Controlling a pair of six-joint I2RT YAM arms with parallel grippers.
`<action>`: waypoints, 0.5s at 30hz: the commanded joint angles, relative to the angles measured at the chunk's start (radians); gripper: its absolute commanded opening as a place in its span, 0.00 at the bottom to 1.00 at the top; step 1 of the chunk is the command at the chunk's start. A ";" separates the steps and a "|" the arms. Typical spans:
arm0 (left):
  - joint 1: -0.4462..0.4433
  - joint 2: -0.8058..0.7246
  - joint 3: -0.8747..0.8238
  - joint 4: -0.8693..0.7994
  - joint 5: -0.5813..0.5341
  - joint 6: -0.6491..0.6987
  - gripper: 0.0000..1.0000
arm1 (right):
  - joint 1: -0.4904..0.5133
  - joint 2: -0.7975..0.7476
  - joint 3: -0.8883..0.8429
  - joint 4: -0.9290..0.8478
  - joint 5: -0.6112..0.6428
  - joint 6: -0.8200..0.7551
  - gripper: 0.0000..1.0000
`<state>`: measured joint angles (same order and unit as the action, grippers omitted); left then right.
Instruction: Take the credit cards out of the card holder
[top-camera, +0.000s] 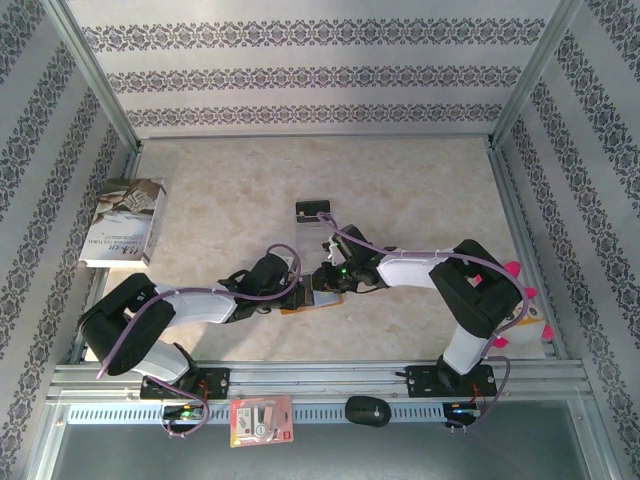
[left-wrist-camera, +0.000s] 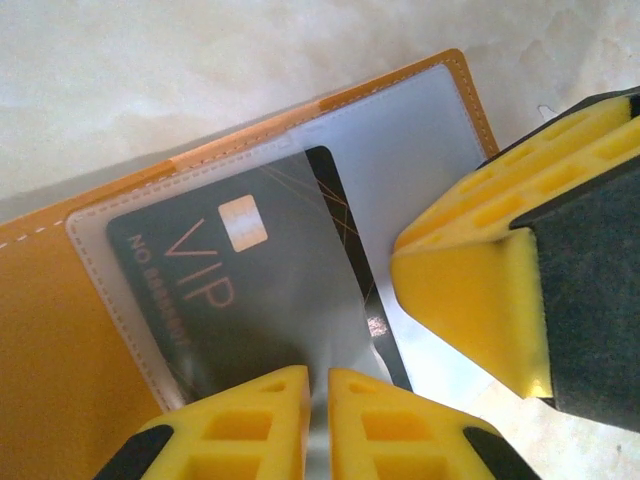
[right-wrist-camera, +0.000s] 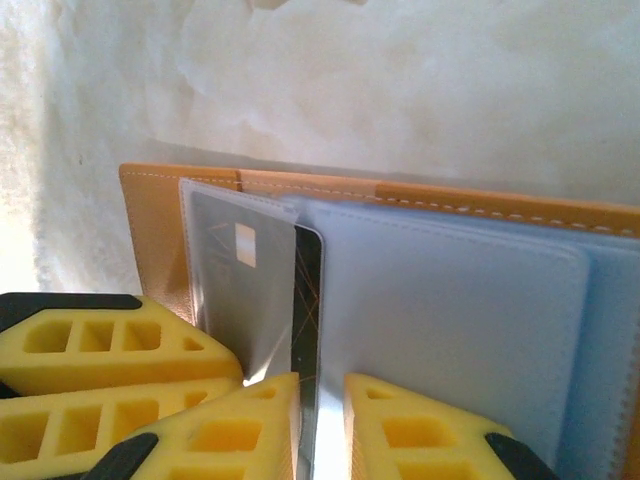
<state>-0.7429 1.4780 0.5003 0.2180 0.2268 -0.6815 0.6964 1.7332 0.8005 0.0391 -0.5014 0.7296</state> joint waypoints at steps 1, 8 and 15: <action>0.023 -0.009 -0.034 -0.048 0.014 -0.016 0.15 | 0.002 0.026 0.029 0.015 -0.035 -0.022 0.18; 0.027 -0.154 -0.040 -0.071 -0.022 0.000 0.19 | -0.003 -0.007 0.019 0.005 -0.007 -0.036 0.19; 0.027 -0.161 -0.034 -0.140 -0.076 0.030 0.17 | -0.003 -0.026 0.020 0.001 -0.004 -0.043 0.19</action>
<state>-0.7284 1.3052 0.4629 0.1558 0.2005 -0.6807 0.6960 1.7405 0.8078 0.0433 -0.5133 0.7078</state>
